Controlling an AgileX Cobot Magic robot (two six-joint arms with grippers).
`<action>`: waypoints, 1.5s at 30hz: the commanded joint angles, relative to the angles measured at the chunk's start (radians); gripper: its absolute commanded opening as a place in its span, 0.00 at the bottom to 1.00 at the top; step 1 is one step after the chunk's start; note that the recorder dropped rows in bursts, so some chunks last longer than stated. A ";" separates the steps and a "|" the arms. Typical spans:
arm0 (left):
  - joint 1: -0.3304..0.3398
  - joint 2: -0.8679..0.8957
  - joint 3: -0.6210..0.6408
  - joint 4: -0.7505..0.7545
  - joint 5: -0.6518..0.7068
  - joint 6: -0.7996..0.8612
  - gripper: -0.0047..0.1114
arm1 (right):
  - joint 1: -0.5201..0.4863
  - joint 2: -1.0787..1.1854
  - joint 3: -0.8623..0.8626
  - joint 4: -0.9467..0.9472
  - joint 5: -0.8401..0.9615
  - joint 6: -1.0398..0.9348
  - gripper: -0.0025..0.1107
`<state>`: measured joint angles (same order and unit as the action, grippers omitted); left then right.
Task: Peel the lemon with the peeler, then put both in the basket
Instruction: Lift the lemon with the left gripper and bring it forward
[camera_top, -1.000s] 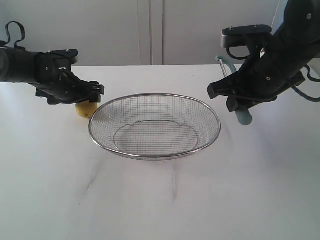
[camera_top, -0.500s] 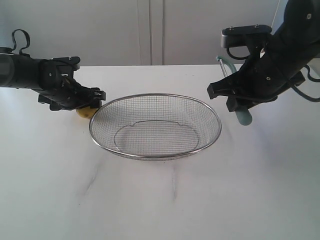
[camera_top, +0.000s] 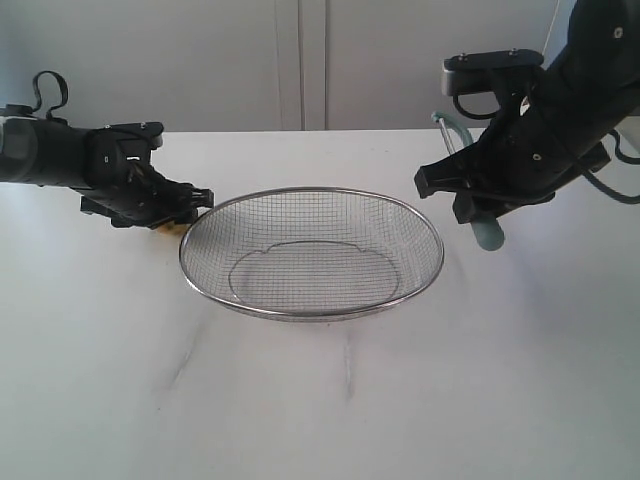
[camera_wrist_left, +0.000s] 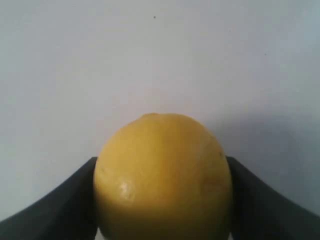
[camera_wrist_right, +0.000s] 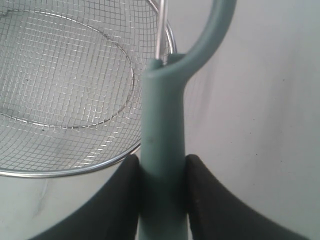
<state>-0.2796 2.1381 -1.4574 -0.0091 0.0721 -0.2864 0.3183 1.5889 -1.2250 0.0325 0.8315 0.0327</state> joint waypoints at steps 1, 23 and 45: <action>0.008 -0.076 -0.001 0.034 0.093 0.034 0.05 | 0.000 -0.003 -0.010 0.001 -0.010 -0.010 0.02; 0.023 -0.876 0.521 0.000 0.185 0.384 0.04 | 0.000 -0.003 -0.010 0.001 -0.010 -0.010 0.02; -0.202 -1.247 0.815 -1.185 0.288 1.923 0.04 | 0.000 -0.003 -0.010 0.001 -0.010 -0.010 0.02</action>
<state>-0.4756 0.9014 -0.6470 -1.0352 0.3418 1.4990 0.3183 1.5889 -1.2250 0.0325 0.8315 0.0327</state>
